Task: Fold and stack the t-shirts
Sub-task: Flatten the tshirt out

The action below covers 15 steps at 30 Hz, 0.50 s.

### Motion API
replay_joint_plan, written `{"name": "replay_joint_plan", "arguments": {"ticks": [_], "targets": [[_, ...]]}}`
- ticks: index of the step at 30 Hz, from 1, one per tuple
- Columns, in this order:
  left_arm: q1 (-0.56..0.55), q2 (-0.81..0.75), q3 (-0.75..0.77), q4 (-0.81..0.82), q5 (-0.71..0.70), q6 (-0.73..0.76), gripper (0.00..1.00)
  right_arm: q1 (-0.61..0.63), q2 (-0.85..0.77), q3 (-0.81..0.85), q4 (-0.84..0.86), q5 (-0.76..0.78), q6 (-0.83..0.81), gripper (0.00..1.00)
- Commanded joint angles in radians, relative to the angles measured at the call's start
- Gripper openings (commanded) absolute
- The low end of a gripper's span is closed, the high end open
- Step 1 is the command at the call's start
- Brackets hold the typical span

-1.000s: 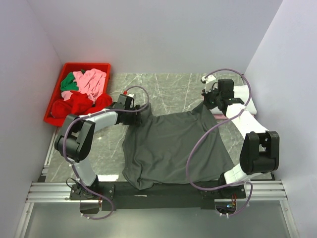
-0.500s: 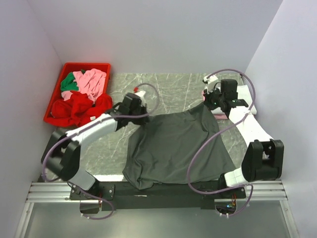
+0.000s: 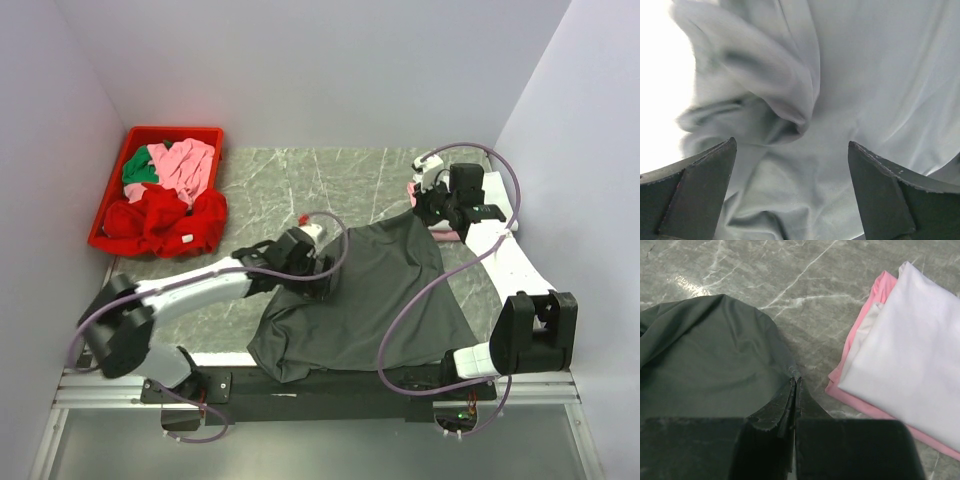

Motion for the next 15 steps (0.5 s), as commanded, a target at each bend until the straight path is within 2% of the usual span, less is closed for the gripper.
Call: {"name": "replay_joint_plan", "arguments": {"ticks": [1,4,7,8,15], "targets": [[0.034,-0.131,0.034,0.044,-0.161,-0.005,1.00,-0.010,-0.014,0.002,0.008,-0.018,0.008,0.00],[0.133,-0.151,0.017,0.079,-0.125,-0.025,0.94,-0.013,-0.017,-0.009,0.013,-0.014,0.010,0.00],[0.229,-0.129,-0.020,0.127,0.003,-0.054,0.85,-0.016,-0.017,-0.015,0.016,-0.015,0.010,0.00],[0.244,-0.102,-0.025,0.157,0.083,-0.074,0.81,-0.016,-0.015,-0.017,0.016,-0.017,0.010,0.00],[0.278,0.073,0.001,0.232,0.242,-0.161,0.75,-0.019,-0.004,-0.021,0.017,-0.027,0.013,0.00]]}}
